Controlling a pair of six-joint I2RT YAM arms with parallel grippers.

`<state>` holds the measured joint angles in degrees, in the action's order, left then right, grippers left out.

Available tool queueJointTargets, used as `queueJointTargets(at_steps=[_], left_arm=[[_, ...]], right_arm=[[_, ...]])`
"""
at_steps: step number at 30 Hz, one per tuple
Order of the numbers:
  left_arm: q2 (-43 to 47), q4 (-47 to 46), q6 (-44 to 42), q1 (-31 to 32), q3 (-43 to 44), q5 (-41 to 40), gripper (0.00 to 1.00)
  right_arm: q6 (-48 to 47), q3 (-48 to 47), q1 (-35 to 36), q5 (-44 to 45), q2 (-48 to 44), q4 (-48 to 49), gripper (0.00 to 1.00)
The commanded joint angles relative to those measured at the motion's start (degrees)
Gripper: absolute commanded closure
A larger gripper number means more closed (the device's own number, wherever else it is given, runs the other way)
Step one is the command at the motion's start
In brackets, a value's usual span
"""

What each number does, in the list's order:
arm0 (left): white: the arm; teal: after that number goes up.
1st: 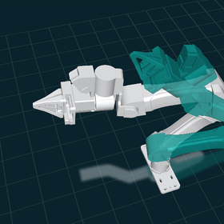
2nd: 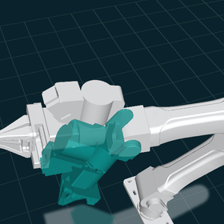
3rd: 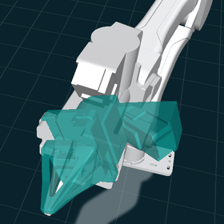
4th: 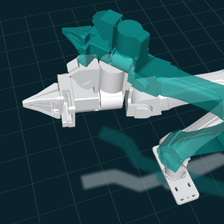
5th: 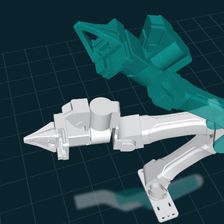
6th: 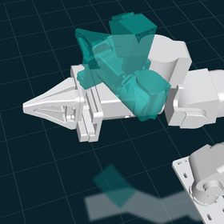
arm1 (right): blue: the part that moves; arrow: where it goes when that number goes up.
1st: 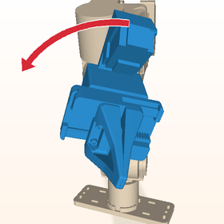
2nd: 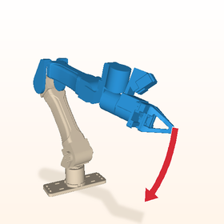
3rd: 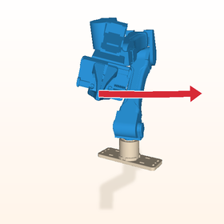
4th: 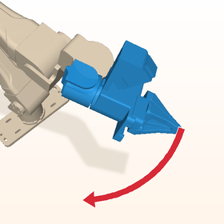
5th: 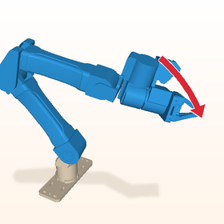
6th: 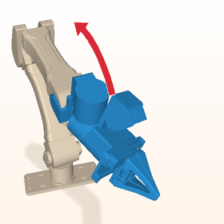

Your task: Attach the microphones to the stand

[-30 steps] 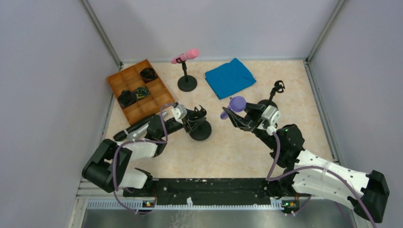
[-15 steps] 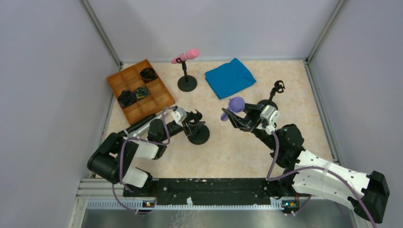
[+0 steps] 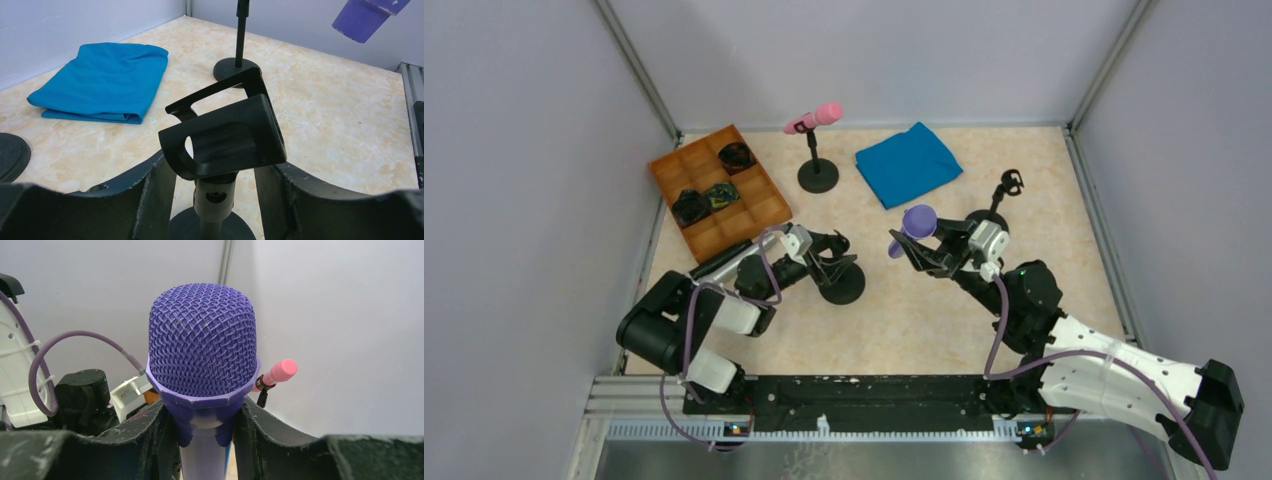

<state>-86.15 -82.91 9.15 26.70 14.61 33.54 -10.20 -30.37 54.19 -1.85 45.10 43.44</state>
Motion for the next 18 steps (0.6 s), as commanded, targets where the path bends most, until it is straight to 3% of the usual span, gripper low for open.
queueJointTargets(at_steps=[1, 10, 18], left_arm=[[-2.25, -8.07, 2.71, 0.19, -0.29, -1.26, 0.39], [-6.54, -16.93, 6.13, 0.63, -2.41, -5.75, 0.44], [-6.53, -19.74, 7.1, 0.97, -2.18, -6.54, 0.41]], right_arm=[[0.79, -0.54, -0.1, -0.99, -0.41, 1.44, 1.0], [0.68, -0.48, -0.05, -0.97, -0.16, 1.03, 1.0], [0.62, -0.57, -0.05, -1.35, 0.07, 0.59, 1.0]])
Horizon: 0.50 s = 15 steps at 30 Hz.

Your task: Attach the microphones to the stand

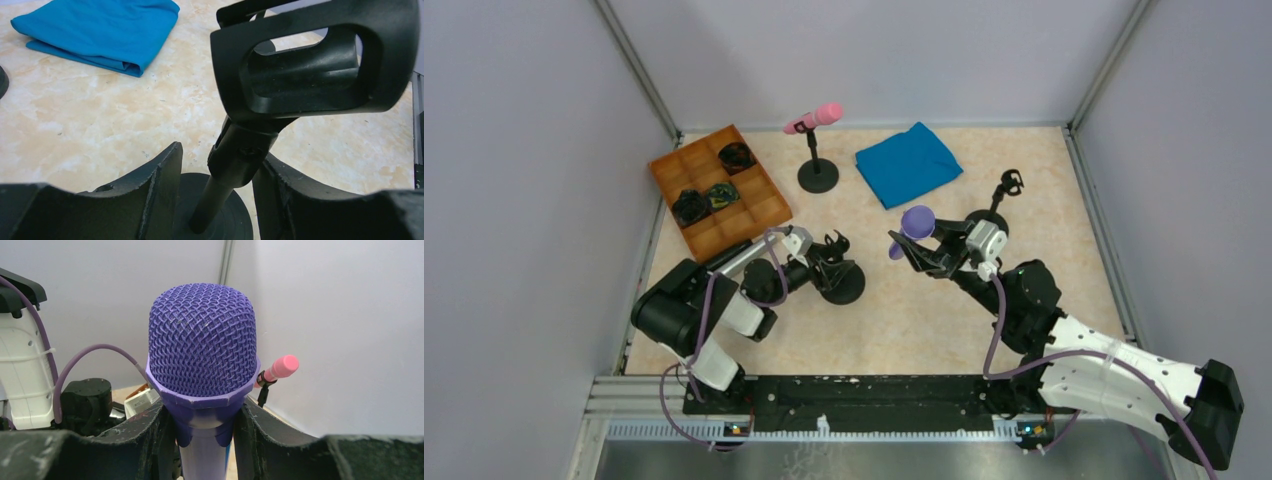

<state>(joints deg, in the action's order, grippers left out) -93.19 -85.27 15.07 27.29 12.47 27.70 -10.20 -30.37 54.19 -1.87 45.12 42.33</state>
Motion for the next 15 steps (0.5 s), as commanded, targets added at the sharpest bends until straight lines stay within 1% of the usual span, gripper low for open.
queueJointTargets(at_steps=[1, 12, 14, 15], left_arm=[[0.8, -17.32, 1.19, 0.45, 0.0, -0.76, 0.41], [6.7, -14.13, 0.72, 0.64, 0.52, -0.58, 0.39], [7.85, -12.27, 0.29, 0.63, 0.85, -0.31, 0.39], [8.22, -11.71, 0.09, 0.66, 0.89, -0.43, 0.41]], right_arm=[[0.62, -0.57, 0.01, -1.37, 0.12, 1.65, 1.0], [0.62, -0.66, -0.05, -2.04, 0.75, 1.24, 1.0], [0.62, -0.74, -0.04, -2.16, 0.92, 1.11, 1.0], [0.69, -0.74, -0.01, -2.24, 1.0, 1.17, 1.0]])
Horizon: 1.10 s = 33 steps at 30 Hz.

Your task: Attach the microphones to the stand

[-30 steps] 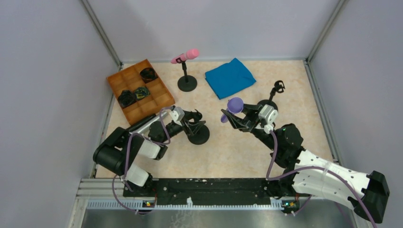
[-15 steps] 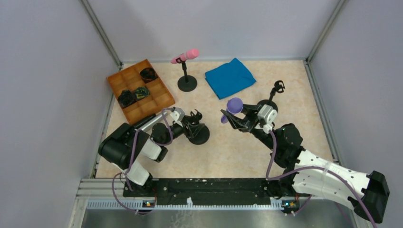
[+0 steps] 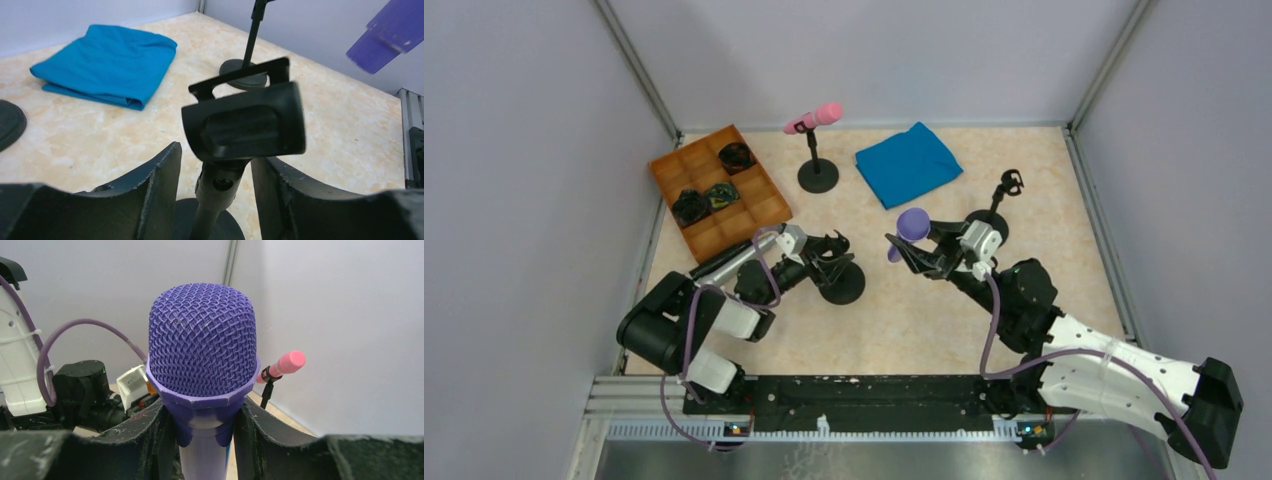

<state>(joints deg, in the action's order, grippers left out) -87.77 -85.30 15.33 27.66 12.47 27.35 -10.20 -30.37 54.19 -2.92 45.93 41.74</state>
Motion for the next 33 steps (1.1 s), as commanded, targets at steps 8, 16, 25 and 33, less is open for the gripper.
queueJointTargets(at_steps=[8, 16, 25, 33], left_arm=[[1.82, -12.36, 0.12, 0.36, 0.8, 0.01, 0.58], [-1.05, -14.47, 1.28, 0.37, 1.39, 0.2, 0.45], [-1.91, -15.61, 1.87, 0.35, 1.72, 0.25, 0.55], [-0.94, -15.87, 2.93, 0.37, 2.16, 0.74, 0.56]], right_arm=[[0.79, -1.02, -0.05, -1.44, 0.39, 1.51, 1.0], [0.88, -1.19, -0.05, -1.52, 0.13, 0.85, 1.0], [0.77, -1.36, -0.05, -1.4, 0.36, 0.64, 1.0], [0.7, -1.39, -0.02, -1.53, 0.65, 0.54, 1.0]])
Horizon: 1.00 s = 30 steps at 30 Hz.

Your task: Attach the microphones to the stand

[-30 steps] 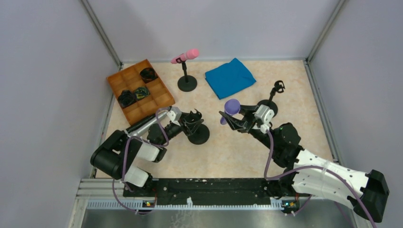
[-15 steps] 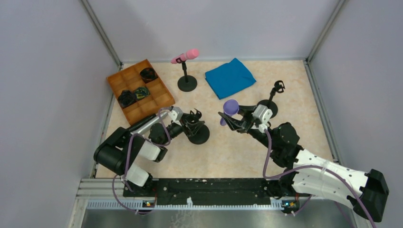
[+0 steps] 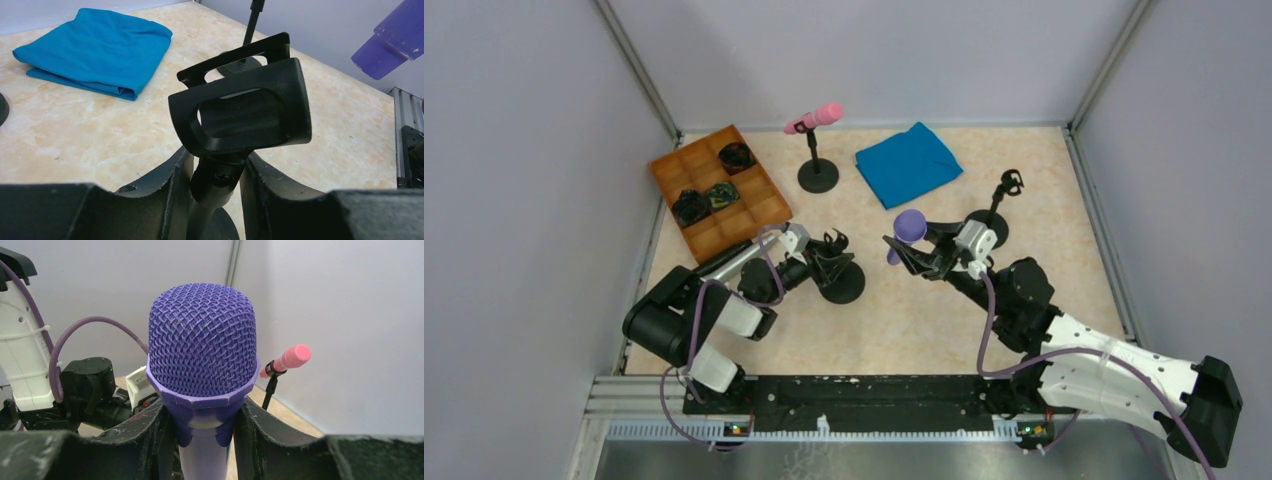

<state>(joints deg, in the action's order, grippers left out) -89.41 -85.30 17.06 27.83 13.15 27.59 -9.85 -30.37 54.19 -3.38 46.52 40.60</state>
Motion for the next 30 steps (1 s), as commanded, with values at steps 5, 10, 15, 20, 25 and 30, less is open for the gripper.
queueJointTargets(at_steps=[5, 10, 15, 20, 25, 30], left_arm=[[1.4, -15.69, 1.39, 0.17, 1.4, 0.54, 0.63], [2.03, -12.94, 2.26, 0.14, 2.69, 1.78, 0.87], [1.52, -10.68, 7.27, 0.09, 5.7, 5.96, 0.95], [2.83, -9.7, 12.16, 0.11, 6.3, 7.71, 0.92], [5.66, -5.13, 12.62, 0.02, 6.57, 8.89, 1.0], [7.49, -1.28, 12.29, -0.03, 6.71, 10.1, 1.0]], right_arm=[[0.44, -1.36, -0.08, -1.23, 0.15, 1.52, 1.0], [0.23, -1.17, -0.08, -1.07, -0.02, 1.54, 1.0], [-1.27, -0.6, -0.04, 0.11, -0.62, 2.78, 1.0], [-3.41, 0.66, -0.05, 1.95, -0.73, 5.87, 1.0], [-4.29, 1.32, -0.06, 2.85, -0.67, 9.78, 1.0], [-3.25, 1.07, -0.06, 1.95, 0.41, 13.92, 1.0]])
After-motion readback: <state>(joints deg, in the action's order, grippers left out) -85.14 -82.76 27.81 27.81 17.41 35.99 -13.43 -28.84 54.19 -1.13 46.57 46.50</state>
